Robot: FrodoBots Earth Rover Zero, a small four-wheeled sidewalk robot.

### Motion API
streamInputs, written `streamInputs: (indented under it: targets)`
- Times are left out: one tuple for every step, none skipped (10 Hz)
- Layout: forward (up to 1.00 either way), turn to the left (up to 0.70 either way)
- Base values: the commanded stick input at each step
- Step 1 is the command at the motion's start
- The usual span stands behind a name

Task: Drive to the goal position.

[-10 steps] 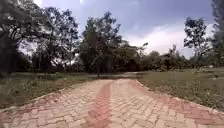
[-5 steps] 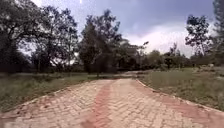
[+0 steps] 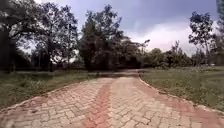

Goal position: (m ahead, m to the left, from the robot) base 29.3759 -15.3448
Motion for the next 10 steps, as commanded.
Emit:
streamInputs:
  targets:
    - [0.70,0.00]
    - [0.70,0.00]
    - [0.70,0.00]
    - [0.70,0.00]
    - [0.70,0.00]
    - [0.70,0.00]
    - [0.70,0.00]
    - [0.70,0.00]
    - [0.70,0.00]
    - [0.70,-0.02]
